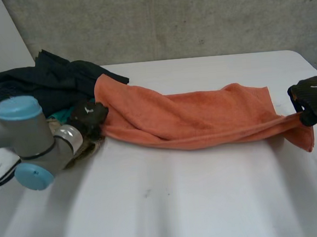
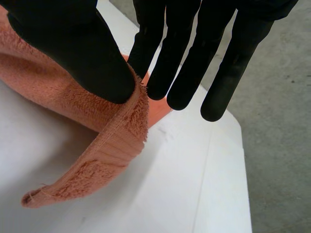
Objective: Fold the laundry.
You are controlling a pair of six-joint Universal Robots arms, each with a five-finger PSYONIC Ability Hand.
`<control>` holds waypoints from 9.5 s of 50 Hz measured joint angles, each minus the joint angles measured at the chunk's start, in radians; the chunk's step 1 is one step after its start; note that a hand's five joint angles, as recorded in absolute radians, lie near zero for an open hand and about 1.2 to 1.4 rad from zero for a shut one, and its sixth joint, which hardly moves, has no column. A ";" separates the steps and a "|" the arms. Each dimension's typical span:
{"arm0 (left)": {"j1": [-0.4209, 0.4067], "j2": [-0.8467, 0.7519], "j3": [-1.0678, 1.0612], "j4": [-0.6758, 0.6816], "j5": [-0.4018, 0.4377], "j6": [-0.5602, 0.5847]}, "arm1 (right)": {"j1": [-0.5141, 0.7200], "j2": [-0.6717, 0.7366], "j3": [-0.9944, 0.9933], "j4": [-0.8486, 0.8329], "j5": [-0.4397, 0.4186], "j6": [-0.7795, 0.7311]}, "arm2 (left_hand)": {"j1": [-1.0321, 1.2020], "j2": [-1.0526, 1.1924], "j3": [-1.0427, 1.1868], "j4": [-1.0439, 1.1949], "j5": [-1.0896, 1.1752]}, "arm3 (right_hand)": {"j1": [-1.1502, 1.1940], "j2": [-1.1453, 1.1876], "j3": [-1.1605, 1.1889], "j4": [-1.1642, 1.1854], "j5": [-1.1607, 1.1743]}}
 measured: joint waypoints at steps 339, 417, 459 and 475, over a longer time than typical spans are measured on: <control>-0.409 0.266 0.101 -0.192 0.233 -0.320 | 0.244 0.215 0.131 -0.155 -0.018 0.560 | -0.943 -0.989 -0.980 -0.994 -0.918 | -0.892 -0.967 -0.980 -0.988 -0.957; -0.398 0.344 0.110 -0.238 0.288 -0.348 | -0.083 0.921 -1.008 -0.103 0.068 0.774 | -0.943 -0.989 -0.980 -0.994 -0.918 | -0.571 -0.581 -0.567 -0.497 -0.482; -0.394 0.328 0.066 -0.236 0.285 -0.349 | -0.008 0.904 -0.966 0.212 -0.566 0.308 | -0.943 -0.989 -0.980 -0.994 -0.918 | -0.884 -0.969 -0.980 -0.988 -0.955; -0.391 0.326 0.054 -0.236 0.288 -0.348 | 0.016 0.972 -1.056 0.222 -0.561 0.300 | -0.943 -0.989 -0.980 -0.994 -0.918 | -0.211 -0.111 -0.113 -0.070 -0.083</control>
